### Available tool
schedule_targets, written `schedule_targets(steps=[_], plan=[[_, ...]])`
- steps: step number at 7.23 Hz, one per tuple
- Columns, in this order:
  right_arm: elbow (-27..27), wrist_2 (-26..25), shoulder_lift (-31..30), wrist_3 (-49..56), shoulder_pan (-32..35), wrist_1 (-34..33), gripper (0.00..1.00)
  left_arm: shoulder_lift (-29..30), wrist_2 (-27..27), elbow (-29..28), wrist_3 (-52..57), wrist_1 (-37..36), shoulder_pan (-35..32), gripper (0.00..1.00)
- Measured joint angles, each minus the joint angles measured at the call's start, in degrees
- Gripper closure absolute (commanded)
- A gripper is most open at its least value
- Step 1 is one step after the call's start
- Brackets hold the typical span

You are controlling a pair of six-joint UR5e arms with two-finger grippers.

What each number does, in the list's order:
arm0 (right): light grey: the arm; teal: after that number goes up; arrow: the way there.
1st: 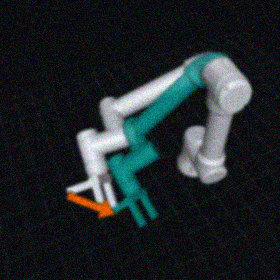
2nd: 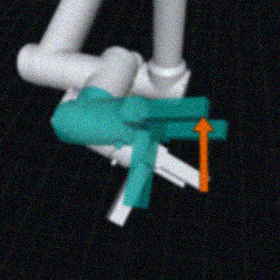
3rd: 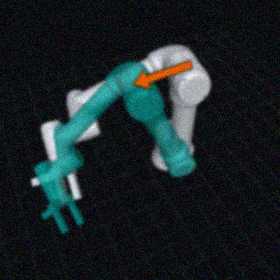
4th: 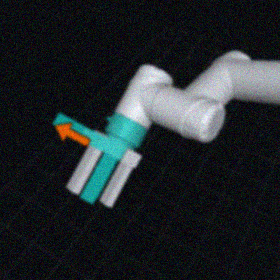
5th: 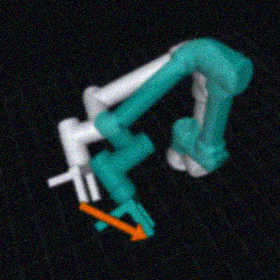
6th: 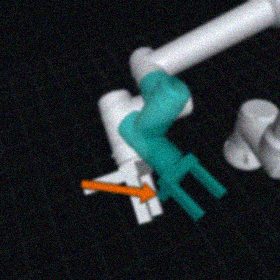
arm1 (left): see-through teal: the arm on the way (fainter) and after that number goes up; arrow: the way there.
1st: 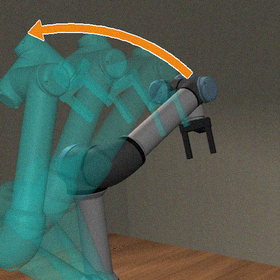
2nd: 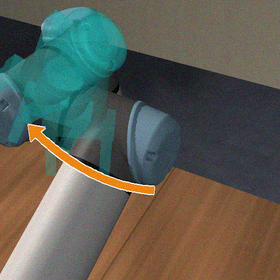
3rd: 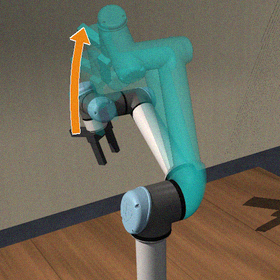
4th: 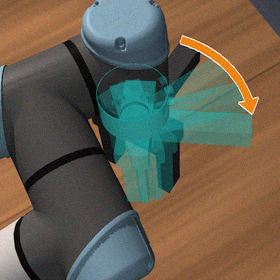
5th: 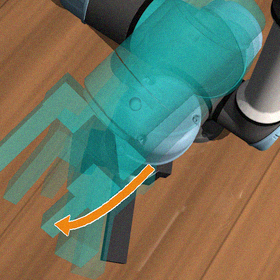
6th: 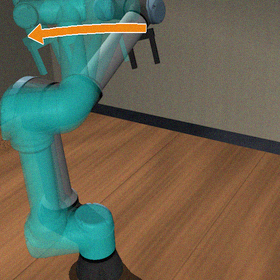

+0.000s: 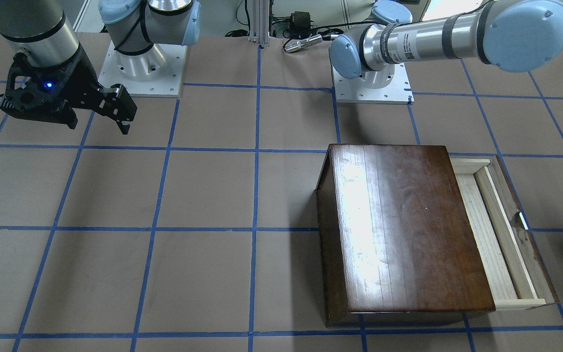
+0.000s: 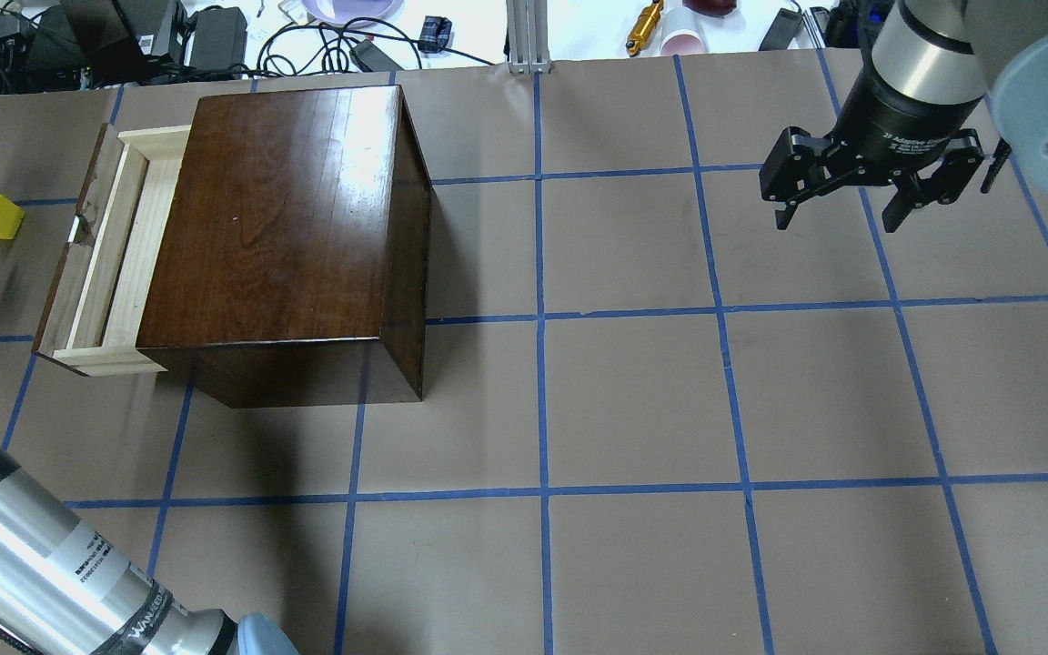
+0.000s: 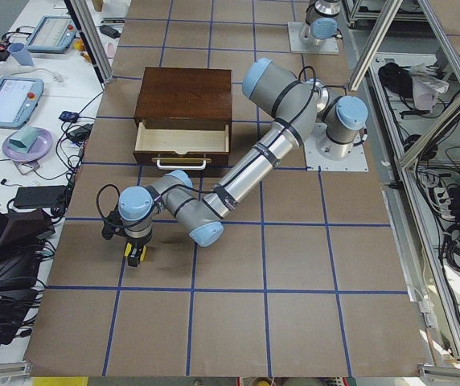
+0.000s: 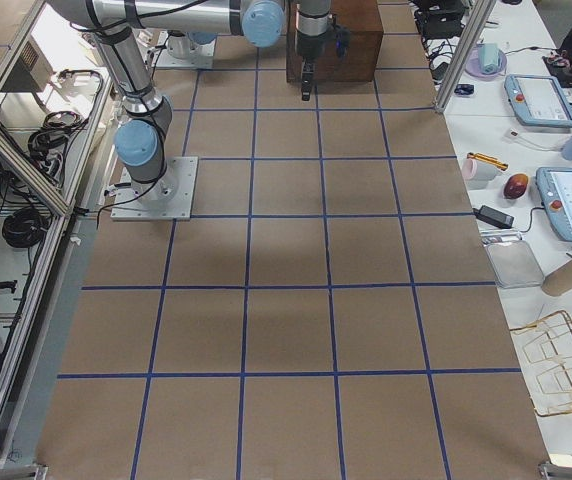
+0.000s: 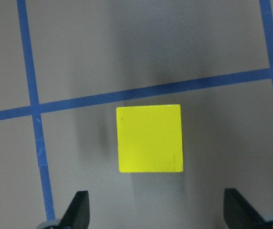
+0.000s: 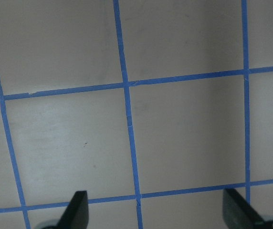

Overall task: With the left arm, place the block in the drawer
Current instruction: 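Release the handle and move the left gripper over the yellow cube, then lower and grasp the yellow cube with the left gripper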

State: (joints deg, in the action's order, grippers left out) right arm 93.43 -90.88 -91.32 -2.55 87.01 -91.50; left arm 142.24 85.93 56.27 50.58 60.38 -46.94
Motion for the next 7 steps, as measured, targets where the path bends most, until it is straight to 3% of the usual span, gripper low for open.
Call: schedule_targets(steps=[4,5,6,7], plan=[[0.0,0.0,0.0,0.0,0.0,0.0,0.0,2.9,-1.4,-2.3,-0.1,-1.4,0.0,0.0],[0.0,0.0,0.0,0.0,0.0,0.0,0.0,3.5,-2.0,-2.4,-0.2,-2.3,0.0,0.09],[0.0,0.0,0.0,0.0,0.0,0.0,0.0,3.8,-2.9,-2.4,-0.7,-2.7,-0.1,0.63],[0.0,0.0,0.0,0.0,0.0,0.0,0.0,4.0,-3.4,-2.5,-1.2,-2.9,-0.1,0.96]])
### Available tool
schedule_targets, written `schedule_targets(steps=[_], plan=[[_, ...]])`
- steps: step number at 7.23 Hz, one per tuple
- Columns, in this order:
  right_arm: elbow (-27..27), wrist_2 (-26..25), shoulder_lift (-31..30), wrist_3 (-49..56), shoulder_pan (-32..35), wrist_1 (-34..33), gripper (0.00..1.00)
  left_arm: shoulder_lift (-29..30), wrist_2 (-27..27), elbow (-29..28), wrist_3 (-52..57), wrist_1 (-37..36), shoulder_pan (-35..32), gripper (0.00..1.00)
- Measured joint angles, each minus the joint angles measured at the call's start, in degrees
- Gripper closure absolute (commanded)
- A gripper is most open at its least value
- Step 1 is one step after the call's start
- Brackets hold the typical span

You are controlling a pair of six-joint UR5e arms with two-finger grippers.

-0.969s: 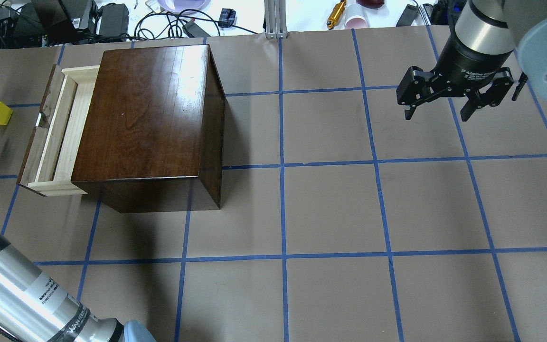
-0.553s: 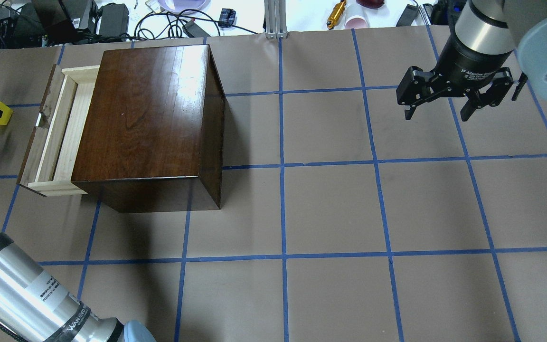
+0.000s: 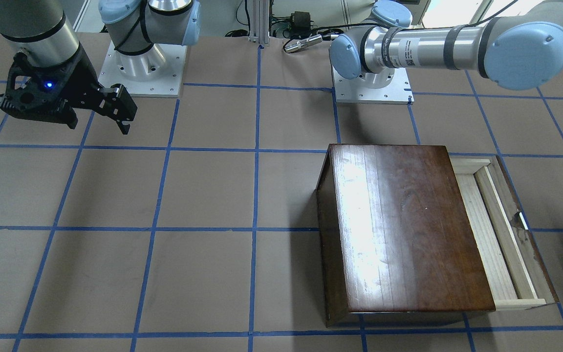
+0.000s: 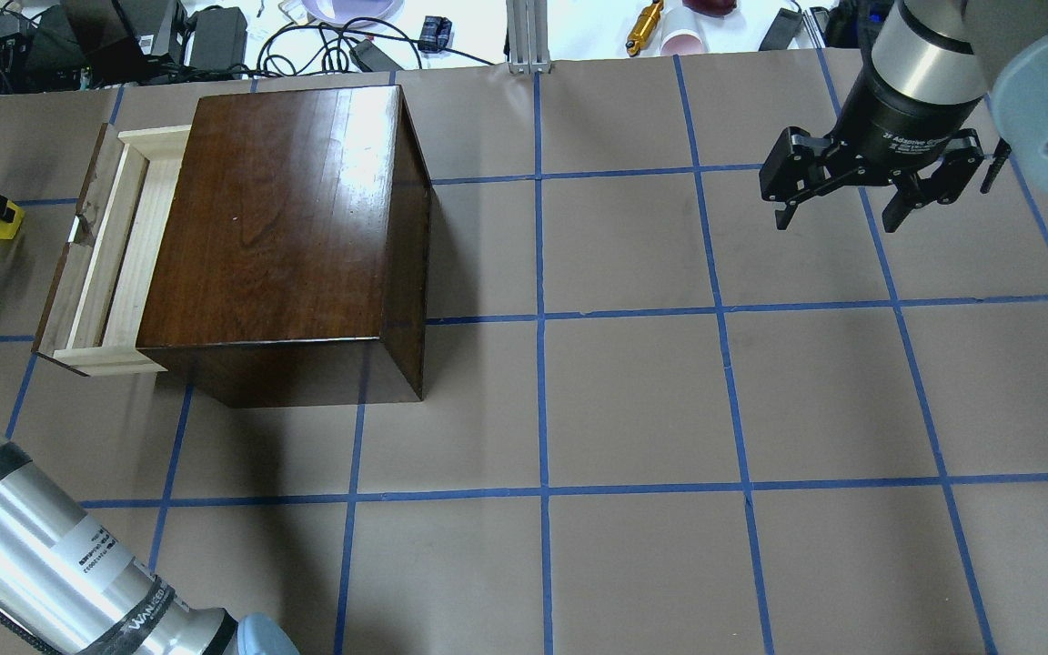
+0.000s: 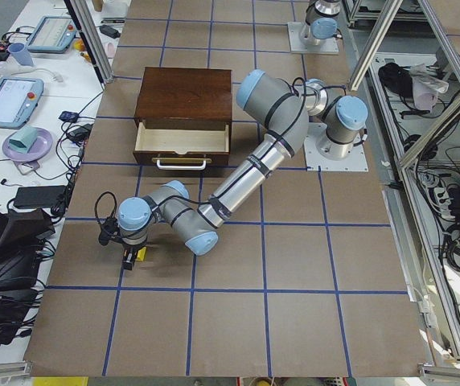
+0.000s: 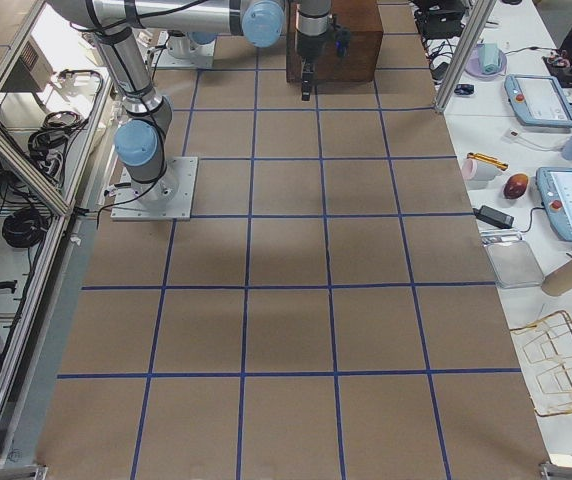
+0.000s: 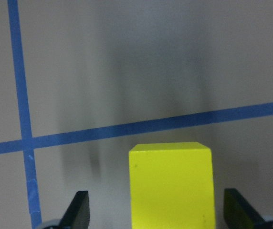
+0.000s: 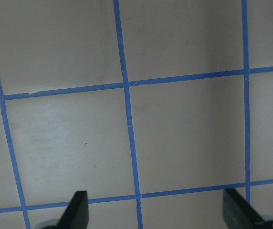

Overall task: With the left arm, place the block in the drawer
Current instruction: 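Lower and grasp the yellow cube with the left gripper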

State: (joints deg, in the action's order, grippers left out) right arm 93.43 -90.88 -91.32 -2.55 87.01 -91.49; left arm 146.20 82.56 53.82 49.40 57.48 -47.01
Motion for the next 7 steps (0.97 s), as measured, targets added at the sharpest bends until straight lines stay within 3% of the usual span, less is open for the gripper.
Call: schedule_targets(steps=[1,5,7], plan=[[0.0,0.0,0.0,0.0,0.0,0.0,0.0,0.1,-0.2,0.1,-0.1,-0.1,0.0,1.0],[0.0,0.0,0.0,0.0,0.0,0.0,0.0,-1.9,-0.3,0.3,4.3,1.1,-0.2,1.0],[0.0,0.0,0.0,0.0,0.0,0.0,0.0,-6.5,-0.2,0.4,4.6,7.5,-0.8,1.0]])
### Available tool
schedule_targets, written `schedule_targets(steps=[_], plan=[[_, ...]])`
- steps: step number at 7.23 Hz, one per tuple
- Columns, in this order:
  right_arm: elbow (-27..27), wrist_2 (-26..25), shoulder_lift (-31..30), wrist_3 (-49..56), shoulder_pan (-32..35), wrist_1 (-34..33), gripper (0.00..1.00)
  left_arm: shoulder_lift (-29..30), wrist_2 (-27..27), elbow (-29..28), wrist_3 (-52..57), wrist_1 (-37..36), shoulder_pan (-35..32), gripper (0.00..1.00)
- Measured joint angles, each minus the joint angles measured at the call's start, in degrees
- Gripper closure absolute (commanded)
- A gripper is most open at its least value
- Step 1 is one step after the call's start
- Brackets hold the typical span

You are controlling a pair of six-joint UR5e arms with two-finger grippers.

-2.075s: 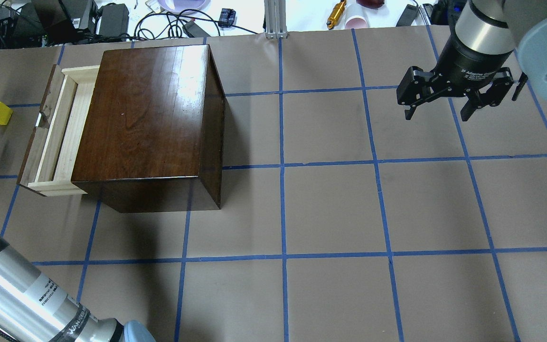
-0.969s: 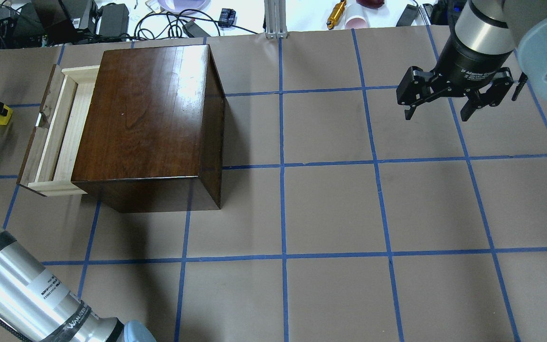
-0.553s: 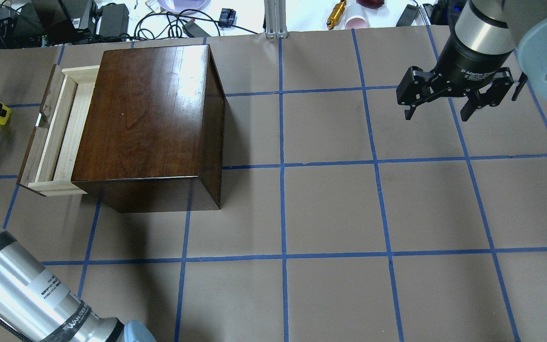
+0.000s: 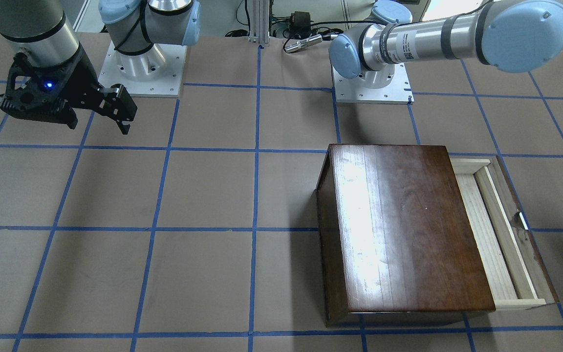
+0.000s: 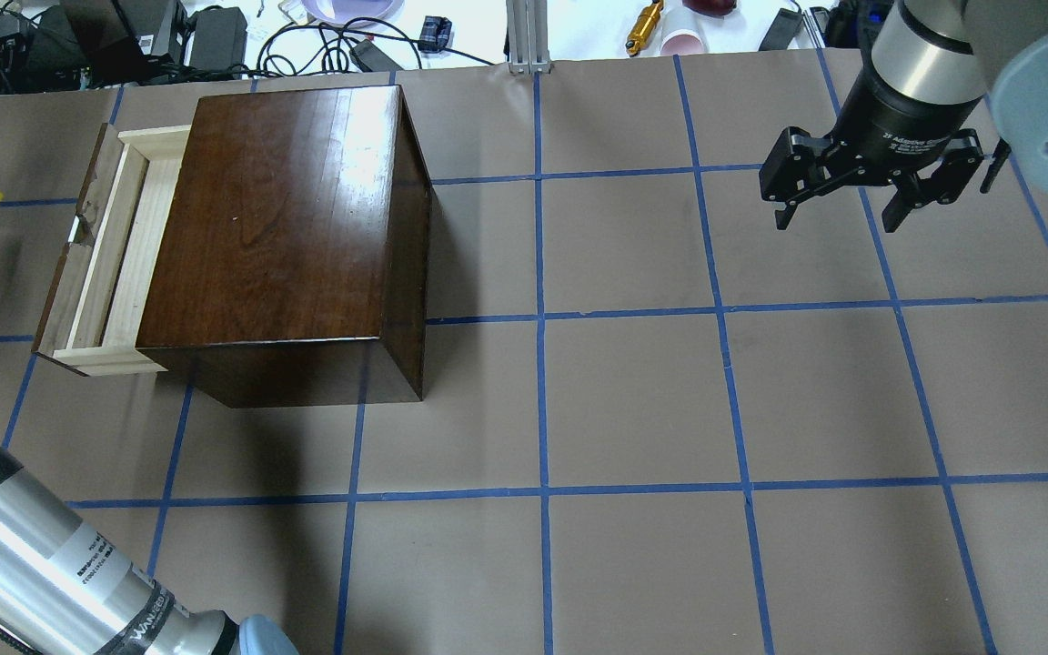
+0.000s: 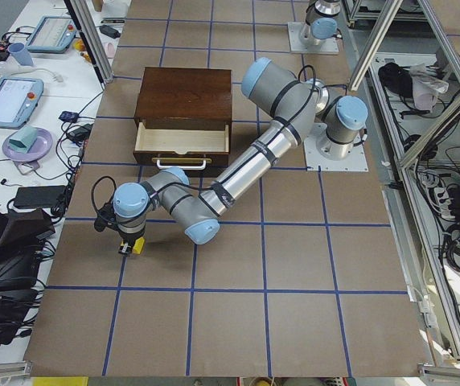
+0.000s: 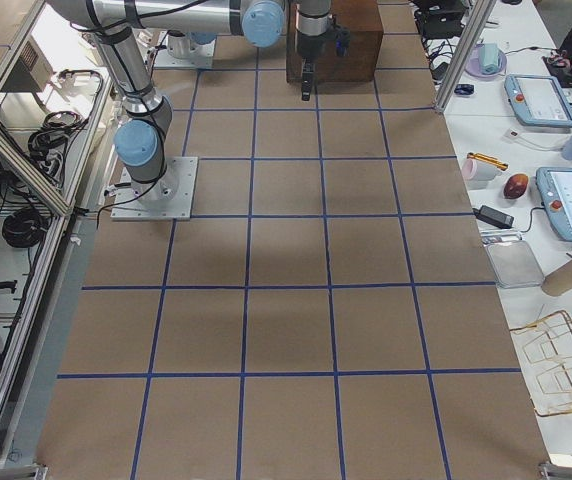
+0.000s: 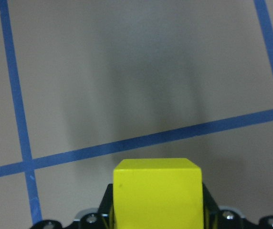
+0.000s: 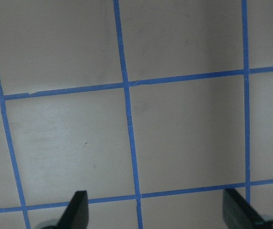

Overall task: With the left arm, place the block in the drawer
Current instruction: 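Lift the yellow cube and carry it over the open drawer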

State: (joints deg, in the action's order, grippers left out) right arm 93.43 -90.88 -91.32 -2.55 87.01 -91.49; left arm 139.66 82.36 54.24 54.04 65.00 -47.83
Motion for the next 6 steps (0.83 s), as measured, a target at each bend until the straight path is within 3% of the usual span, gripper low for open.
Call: schedule_targets(steps=[3,6], plan=[[0.0,0.0,0.0,0.0,0.0,0.0,0.0,-10.4,0.7,0.5,-2.5,13.7,-3.8,1.0],[0.0,0.1,0.0,0.0,0.0,0.0,0.0,-18.9,0.9,2.6,-13.1,25.3,-9.0,1.0]])
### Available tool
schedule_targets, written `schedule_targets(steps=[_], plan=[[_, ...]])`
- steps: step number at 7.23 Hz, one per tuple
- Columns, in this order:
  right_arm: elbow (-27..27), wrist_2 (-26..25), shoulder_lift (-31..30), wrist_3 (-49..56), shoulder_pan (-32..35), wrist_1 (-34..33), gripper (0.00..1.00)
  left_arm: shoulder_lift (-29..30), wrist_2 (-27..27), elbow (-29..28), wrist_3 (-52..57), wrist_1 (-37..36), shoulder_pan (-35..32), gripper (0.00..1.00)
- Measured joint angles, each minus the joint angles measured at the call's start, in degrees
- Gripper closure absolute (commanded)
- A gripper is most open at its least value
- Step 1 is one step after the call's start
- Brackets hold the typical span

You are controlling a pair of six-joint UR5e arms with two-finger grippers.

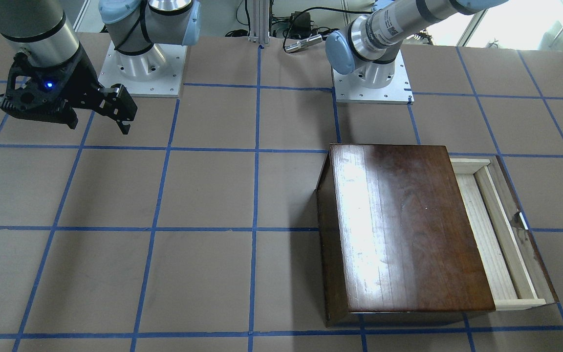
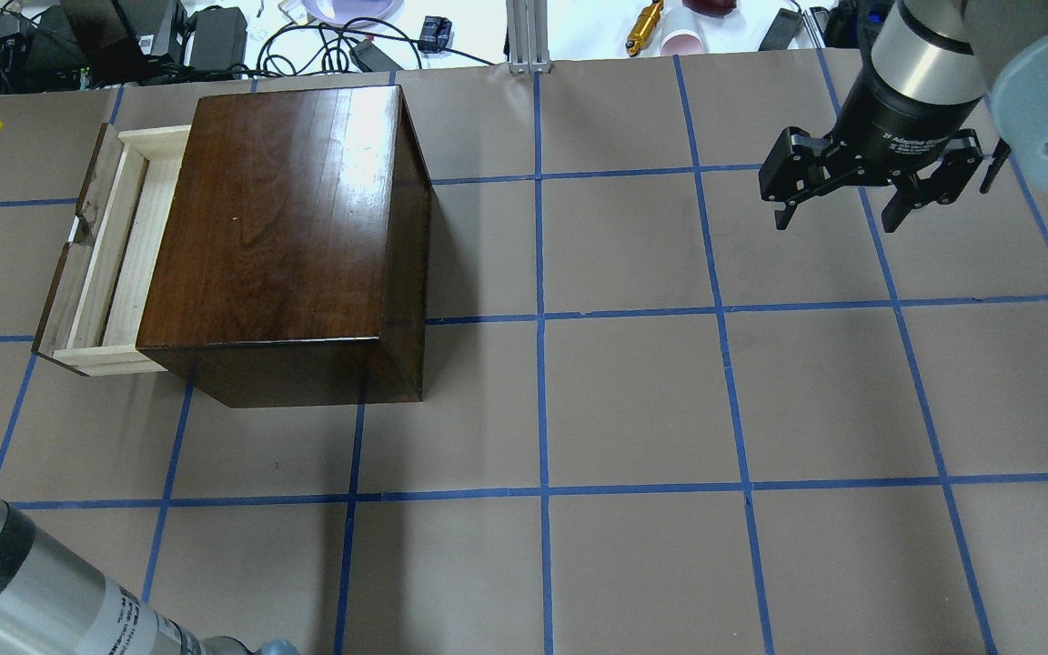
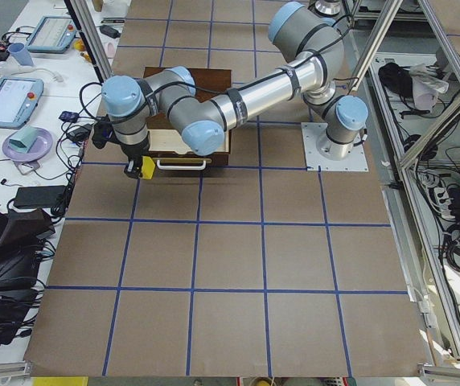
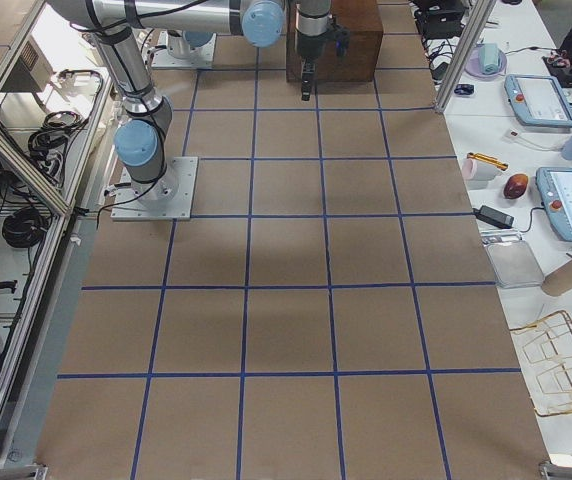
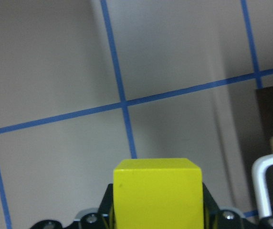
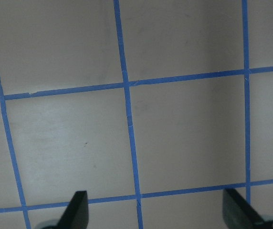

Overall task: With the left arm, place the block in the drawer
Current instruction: 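Lift the yellow cube and carry it over the open drawer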

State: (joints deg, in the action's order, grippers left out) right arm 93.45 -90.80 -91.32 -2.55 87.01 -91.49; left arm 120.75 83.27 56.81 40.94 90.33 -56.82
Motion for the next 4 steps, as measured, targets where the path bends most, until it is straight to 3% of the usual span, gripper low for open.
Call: schedule_targets(steps=[4], plan=[[0.0,0.0,0.0,0.0,0.0,0.0,0.0,-6.3,-0.5,11.8,-16.2,0.1,-5.2,1.0]])
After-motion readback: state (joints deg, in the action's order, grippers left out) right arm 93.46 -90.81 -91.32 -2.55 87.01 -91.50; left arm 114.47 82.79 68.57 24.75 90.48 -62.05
